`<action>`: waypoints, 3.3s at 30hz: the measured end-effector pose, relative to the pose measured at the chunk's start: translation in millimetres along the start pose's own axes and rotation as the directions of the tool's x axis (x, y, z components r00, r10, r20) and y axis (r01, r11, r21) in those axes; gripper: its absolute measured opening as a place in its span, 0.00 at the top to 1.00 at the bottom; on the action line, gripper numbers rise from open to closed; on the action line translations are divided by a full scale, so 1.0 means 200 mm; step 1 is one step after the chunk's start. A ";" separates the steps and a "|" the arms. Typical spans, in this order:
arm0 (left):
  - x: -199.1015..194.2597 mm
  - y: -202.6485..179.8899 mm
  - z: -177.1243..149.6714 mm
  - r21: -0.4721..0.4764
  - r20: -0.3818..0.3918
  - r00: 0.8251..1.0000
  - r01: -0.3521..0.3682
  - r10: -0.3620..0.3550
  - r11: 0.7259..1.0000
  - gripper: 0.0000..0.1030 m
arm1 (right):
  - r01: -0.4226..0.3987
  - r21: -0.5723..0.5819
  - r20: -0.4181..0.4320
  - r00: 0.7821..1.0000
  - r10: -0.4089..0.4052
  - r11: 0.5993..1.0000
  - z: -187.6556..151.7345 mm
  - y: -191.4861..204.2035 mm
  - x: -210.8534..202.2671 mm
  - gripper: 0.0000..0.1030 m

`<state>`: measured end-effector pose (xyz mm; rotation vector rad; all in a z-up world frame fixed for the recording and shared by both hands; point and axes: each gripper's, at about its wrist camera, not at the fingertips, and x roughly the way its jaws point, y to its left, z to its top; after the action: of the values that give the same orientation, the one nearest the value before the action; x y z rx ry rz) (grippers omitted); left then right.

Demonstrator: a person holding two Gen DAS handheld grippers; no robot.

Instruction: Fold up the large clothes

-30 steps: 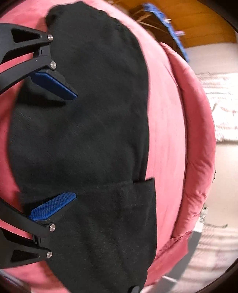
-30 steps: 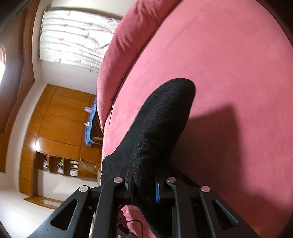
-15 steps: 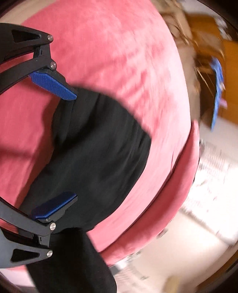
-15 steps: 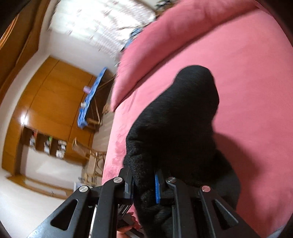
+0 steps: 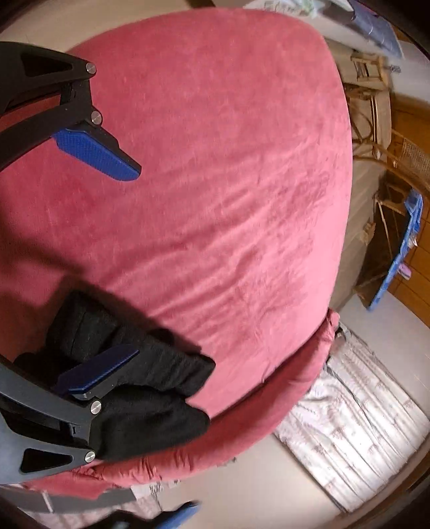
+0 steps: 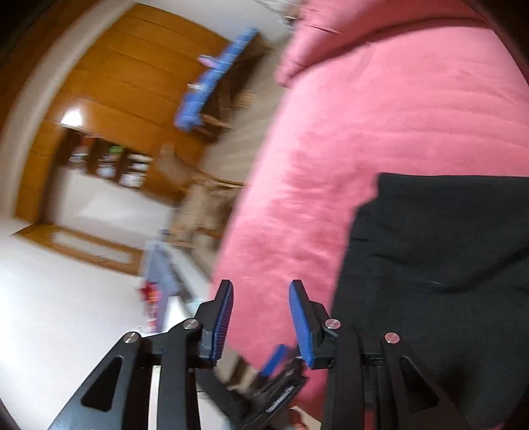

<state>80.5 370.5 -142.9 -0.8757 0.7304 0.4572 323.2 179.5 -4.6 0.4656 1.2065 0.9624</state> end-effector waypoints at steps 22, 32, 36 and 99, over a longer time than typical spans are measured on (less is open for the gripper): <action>-0.25 -0.50 -0.23 0.416 -0.103 0.980 0.196 -0.167 0.888 0.51 | 0.529 -0.071 0.262 0.828 -0.496 0.846 -0.79 -0.83 -0.97 0.61; -0.27 -0.77 -0.53 0.501 -0.309 0.932 0.328 -0.188 0.801 0.49 | 0.729 -0.263 0.398 0.678 -0.618 0.632 -0.77 -0.80 -0.75 0.92; -0.22 -0.83 -0.68 0.506 -0.382 0.906 0.369 -0.181 0.780 0.46 | 0.614 -0.195 0.438 0.752 -0.493 0.764 -0.87 -0.68 -0.94 0.97; -0.15 -1.02 -0.97 0.358 -0.444 0.830 0.509 -0.337 0.783 0.92 | 0.283 -0.107 0.105 0.956 -0.273 0.953 0.08 -1.20 -0.99 0.80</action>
<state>114.4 93.1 -98.3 -0.6411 0.8926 -0.3036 418.4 -110.7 -68.1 0.2316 1.0918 0.7583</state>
